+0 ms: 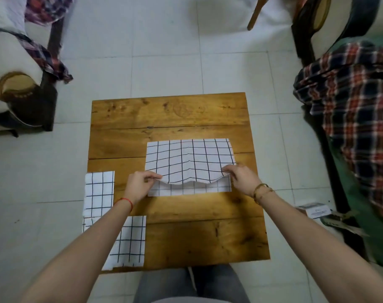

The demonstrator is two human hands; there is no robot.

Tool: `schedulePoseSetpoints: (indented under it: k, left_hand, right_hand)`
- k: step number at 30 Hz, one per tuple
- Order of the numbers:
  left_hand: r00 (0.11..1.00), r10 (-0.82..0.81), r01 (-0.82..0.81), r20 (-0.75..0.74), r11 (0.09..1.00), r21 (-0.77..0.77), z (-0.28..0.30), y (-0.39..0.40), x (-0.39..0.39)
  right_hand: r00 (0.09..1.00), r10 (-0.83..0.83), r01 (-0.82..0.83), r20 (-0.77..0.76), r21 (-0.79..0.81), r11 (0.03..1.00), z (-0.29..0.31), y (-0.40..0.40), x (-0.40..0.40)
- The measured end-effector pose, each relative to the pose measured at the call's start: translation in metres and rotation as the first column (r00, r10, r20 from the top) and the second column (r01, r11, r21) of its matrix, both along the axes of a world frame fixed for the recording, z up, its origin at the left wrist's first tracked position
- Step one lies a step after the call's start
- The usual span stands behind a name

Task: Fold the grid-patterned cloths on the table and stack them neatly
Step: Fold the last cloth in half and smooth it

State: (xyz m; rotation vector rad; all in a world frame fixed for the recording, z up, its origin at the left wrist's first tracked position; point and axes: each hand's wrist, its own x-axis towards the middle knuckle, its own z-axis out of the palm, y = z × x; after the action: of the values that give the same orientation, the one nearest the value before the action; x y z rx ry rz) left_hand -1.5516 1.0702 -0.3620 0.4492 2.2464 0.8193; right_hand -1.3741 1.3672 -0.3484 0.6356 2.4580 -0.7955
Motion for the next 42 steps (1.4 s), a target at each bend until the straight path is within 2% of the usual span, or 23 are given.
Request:
schedulePoseSetpoints:
  k: [6,9,11,15,20,25,30,37,42]
  left_hand:
    - [1.000,-0.014,0.014,-0.009,0.997,-0.070,-0.049,-0.009,0.020]
    - [0.994,-0.071,0.063,-0.084,0.993,-0.100,-0.066,-0.011,0.022]
    - [0.981,-0.088,0.069,-0.171,0.991,-0.114,-0.073,-0.007,0.018]
    - [0.942,-0.132,0.087,-0.308,0.984,-0.157,-0.079,0.014,-0.002]
    - [0.899,-0.226,0.119,-0.375,0.950,-0.288,-0.101,0.045,-0.038]
    - [0.883,-0.296,0.128,-0.364,0.898,-0.421,-0.124,0.058,-0.054]
    - [0.890,-0.322,0.143,-0.324,0.871,-0.471,-0.138,0.054,-0.057]
    - [0.868,-0.347,0.159,-0.355,0.872,-0.463,-0.143,0.047,-0.057]
    - [0.870,-0.355,0.164,-0.342,0.862,-0.479,-0.143,0.047,-0.058]
  right_hand:
    - [0.987,0.089,-0.091,0.131,0.007,0.996,-0.041,-0.021,0.013]
    - [0.986,0.096,-0.102,0.134,0.035,0.994,-0.056,-0.026,0.013]
    - [0.994,0.069,-0.074,0.086,0.050,0.996,-0.062,-0.029,0.004]
    - [0.989,0.101,-0.086,-0.110,0.133,0.987,-0.080,-0.039,-0.041]
    - [0.964,0.195,-0.158,-0.179,0.198,0.967,-0.096,-0.066,-0.122]
    - [0.928,0.364,-0.334,-0.083,0.247,0.909,-0.118,-0.092,-0.180]
    - [0.888,0.459,-0.425,-0.045,0.306,0.852,-0.142,-0.112,-0.188]
    - [0.923,0.384,-0.352,-0.010,0.375,0.857,-0.153,-0.086,-0.155]
    - [0.971,0.238,-0.217,0.007,0.438,0.872,-0.152,-0.033,-0.113]
